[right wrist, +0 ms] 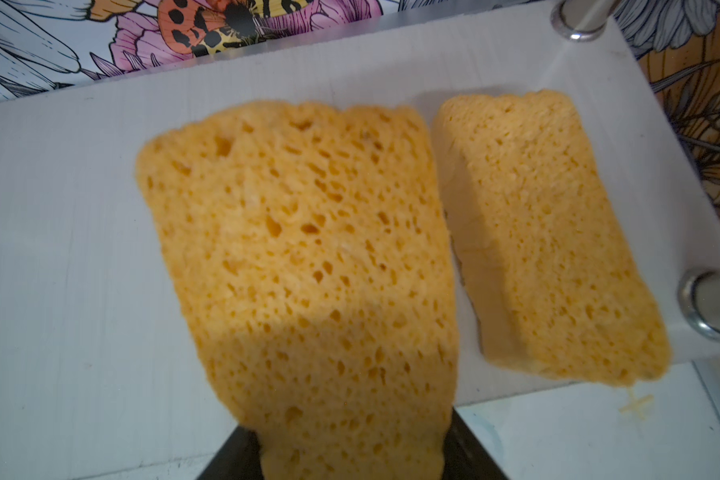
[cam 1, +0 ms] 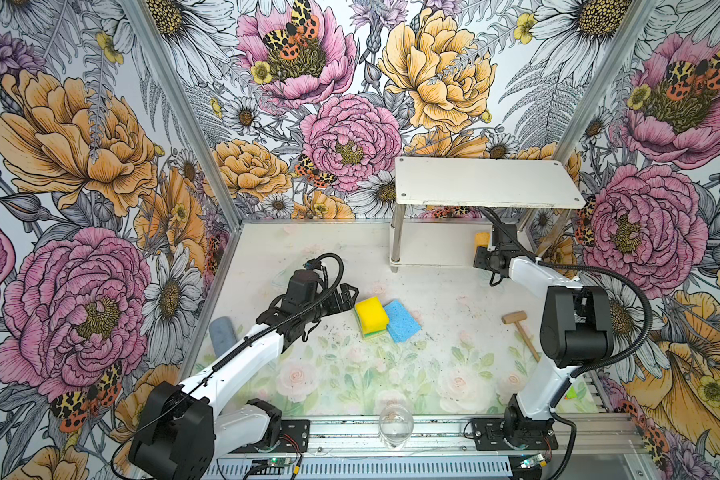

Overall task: Place and organize the cleaning sponges onto the shelf
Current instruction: 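Lower the sponge onto the shelf beside the first sponge and open the right gripper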

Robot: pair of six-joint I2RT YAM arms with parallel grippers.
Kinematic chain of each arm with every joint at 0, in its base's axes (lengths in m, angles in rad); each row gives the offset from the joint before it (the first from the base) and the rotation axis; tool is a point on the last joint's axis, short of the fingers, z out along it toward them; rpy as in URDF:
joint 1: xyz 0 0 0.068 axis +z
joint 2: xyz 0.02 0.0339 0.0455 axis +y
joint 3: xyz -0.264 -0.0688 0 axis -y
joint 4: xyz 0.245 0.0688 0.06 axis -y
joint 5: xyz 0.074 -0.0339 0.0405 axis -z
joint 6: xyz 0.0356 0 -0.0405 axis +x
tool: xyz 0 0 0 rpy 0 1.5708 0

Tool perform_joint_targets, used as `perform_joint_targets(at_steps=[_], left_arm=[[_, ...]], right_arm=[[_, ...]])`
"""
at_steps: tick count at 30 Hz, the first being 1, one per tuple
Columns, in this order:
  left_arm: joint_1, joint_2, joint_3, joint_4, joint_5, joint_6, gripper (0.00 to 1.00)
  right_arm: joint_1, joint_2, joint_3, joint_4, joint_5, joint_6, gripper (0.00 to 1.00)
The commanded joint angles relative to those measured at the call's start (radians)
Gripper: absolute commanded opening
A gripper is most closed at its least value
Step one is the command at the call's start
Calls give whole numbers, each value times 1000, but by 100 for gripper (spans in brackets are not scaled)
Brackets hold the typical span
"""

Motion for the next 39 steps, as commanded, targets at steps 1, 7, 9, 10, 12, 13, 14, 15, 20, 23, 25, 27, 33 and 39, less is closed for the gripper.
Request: perform_joint_targets(at_steps=[1,7,9,10,12,13,14,15,20,23,25,27,33,39], left_arm=[[11,-13,14,6,16,16,99],[11,-13,20,0,14,17,99],[11,-13,22,0,15,18,99],[13,-13,23,0,14,18,99],[11,-13,23,0,15,17,99],[11,-12,24,0,13,17,99],[11,-12,25,0,14,17,99],[12,-11,26,-1,13,17,99],[11,-6,28,-2,15,19,99],[13,-6,27,1,15,19,99],[11,-4,24,3,16,19,99],[11,-2,21,7,17,18,99],[11,-1,17,14,18,17,99],[12,-5,15,11,16,20,99]], right_arm=[[-10,16,38,25,9,-2,21],[-15,40,52,25,1,-4,21],[-16,47,57,25,-2,-2,21],[-16,50,60,25,-4,-3,21],[-17,55,63,25,-7,-2,22],[-18,57,65,25,-6,-3,23],[-18,58,65,25,-6,-3,23],[-18,59,65,25,-7,-2,23],[-18,57,62,25,-16,1,28],[-18,51,58,25,-16,4,37],[-18,49,58,25,-16,5,41],[-18,49,59,25,-17,4,44],[-18,53,66,25,-15,10,50],[-18,58,73,25,-9,14,56]])
